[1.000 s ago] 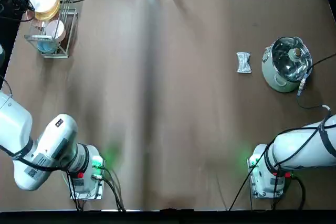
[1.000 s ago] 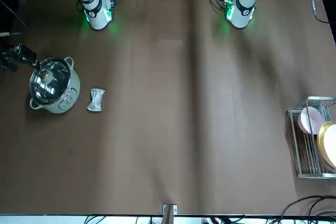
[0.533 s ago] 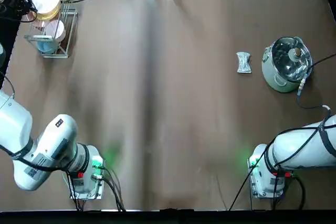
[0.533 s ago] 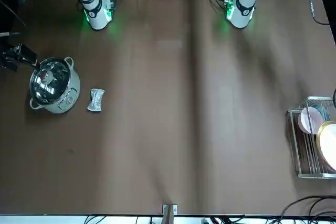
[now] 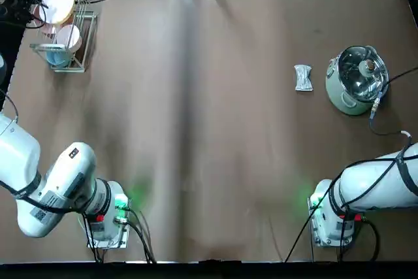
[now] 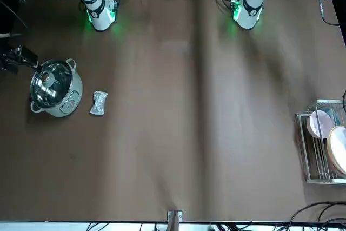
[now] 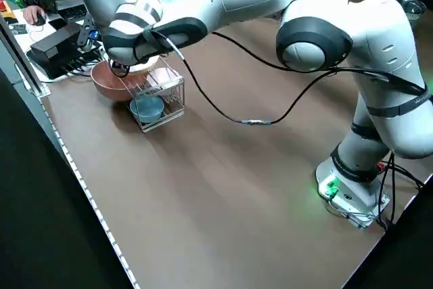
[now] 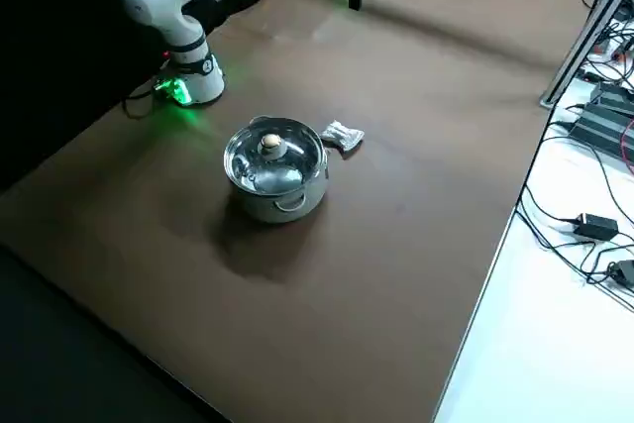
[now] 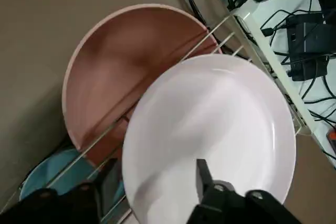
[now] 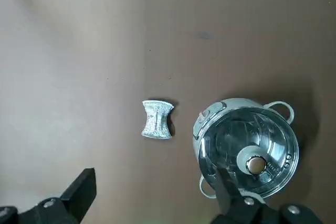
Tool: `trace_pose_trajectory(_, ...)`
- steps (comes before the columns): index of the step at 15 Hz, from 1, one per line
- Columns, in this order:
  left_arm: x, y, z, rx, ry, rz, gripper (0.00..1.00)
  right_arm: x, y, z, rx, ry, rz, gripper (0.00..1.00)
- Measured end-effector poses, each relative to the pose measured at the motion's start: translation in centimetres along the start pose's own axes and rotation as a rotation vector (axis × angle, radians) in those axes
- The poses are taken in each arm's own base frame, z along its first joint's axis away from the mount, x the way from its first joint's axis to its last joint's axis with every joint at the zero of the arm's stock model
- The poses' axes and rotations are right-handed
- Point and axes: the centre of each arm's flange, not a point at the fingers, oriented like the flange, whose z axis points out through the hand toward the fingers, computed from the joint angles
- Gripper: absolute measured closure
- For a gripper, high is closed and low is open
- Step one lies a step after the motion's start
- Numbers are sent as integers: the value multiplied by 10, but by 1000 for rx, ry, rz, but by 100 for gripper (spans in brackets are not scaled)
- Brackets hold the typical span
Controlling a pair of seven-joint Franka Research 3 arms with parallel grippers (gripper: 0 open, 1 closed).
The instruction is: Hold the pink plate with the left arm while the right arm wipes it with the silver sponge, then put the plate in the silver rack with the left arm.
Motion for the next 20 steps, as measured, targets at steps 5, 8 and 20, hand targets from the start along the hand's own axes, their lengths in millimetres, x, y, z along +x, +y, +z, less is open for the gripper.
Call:
trace_pose_trajectory(5, 1, 13, -12, 16, 21, 40, 0, 0, 0, 0, 0, 1, 0, 0)
trace_pose_trajectory(8, -10, 46, -20, 21, 5, 107, 0, 0, 0, 0, -1, 2, 0, 0)
trace_pose_trajectory(20, -126, 249, -66, 211, -72, 562, 0, 0, 0, 0, -1, 2, 0, 0)
